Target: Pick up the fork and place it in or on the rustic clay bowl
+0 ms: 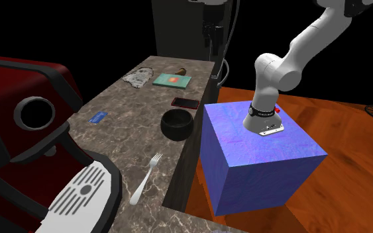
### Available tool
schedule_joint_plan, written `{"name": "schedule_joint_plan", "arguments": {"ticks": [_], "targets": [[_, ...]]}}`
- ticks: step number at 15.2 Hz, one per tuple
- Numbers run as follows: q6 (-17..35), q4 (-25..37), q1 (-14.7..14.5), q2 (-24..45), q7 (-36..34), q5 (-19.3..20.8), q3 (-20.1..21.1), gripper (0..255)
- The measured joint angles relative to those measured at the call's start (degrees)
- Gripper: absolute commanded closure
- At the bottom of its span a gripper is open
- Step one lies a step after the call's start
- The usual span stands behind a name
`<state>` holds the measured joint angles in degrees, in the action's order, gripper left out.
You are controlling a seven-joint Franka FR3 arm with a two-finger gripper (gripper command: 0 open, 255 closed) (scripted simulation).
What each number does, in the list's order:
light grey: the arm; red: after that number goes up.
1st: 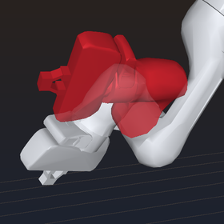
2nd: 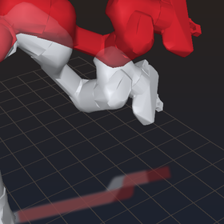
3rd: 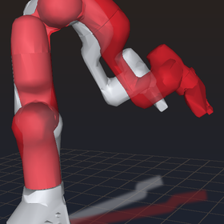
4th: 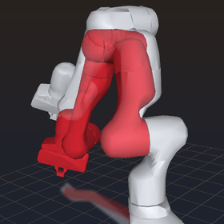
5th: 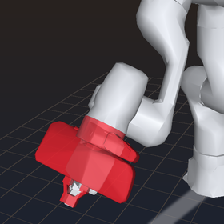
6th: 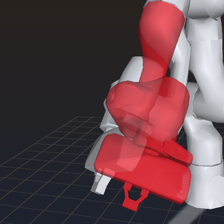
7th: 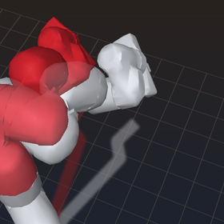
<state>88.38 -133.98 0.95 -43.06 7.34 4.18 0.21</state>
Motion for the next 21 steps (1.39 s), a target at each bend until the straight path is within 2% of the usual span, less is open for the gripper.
{"name": "schedule_joint_plan", "arguments": {"ticks": [3, 11, 21], "targets": [[1.66, 0.23, -0.62, 2.14, 0.25, -0.43, 0.35, 0], [11.31, 3.17, -4.11, 16.06, 2.6, -2.6, 2.43, 0], [19.33, 13.45, -8.03, 35.88, 5.55, -4.16, 5.92, 0]]}}
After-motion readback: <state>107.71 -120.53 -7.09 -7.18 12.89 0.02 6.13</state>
